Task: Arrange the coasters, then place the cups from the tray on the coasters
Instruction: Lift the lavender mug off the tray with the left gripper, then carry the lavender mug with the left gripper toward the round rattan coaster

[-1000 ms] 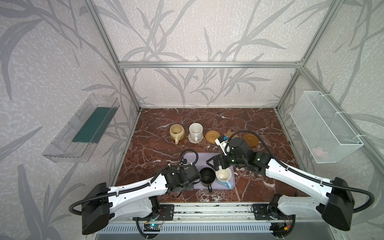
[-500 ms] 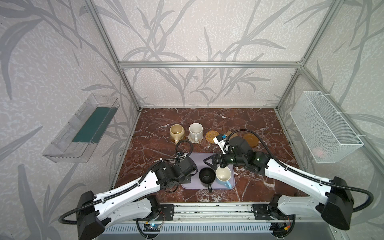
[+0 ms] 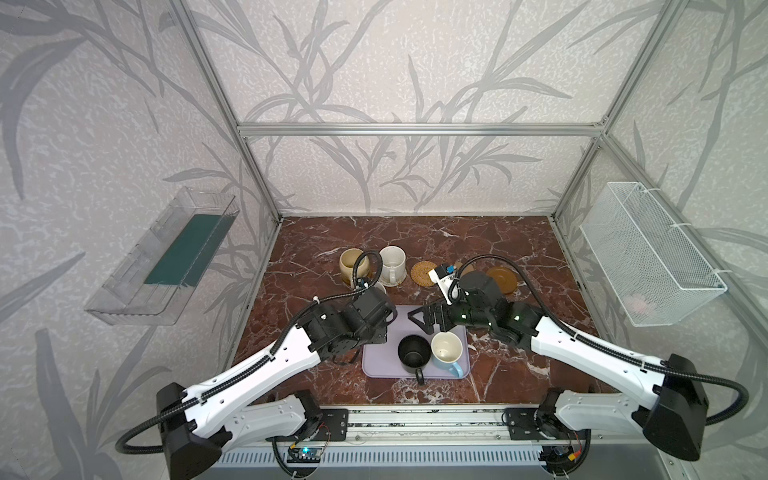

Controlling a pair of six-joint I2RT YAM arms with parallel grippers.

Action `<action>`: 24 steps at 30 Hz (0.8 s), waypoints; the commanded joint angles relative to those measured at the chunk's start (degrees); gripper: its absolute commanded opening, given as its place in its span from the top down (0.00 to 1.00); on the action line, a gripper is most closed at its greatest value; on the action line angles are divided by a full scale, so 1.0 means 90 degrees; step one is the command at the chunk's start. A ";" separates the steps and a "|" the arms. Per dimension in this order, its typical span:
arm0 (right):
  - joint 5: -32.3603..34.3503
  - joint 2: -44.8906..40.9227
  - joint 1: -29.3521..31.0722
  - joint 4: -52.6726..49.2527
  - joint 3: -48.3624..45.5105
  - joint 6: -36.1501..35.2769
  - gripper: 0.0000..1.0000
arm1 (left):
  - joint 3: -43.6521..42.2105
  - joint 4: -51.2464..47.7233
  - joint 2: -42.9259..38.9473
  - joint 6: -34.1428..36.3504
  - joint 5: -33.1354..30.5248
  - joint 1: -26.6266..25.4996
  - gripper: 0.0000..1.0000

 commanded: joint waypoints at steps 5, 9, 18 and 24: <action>0.0194 -0.0236 -0.0356 -0.0101 0.0391 -0.0108 0.01 | 0.0842 0.0218 0.0472 0.0592 -0.0154 0.0189 1.00; 0.0078 -0.0240 -0.0671 -0.0180 0.0490 -0.0096 0.01 | 0.1250 0.0288 0.0849 0.0797 0.0042 0.0291 1.00; -0.0137 -0.0358 -0.1476 -0.0226 0.0462 0.0072 0.01 | 0.2039 0.0577 0.1817 0.1182 0.0375 0.0448 1.00; -0.0423 -0.0436 -0.1938 -0.0177 0.0373 0.0014 0.01 | 0.2569 0.0767 0.2479 0.1316 0.0626 0.0671 1.00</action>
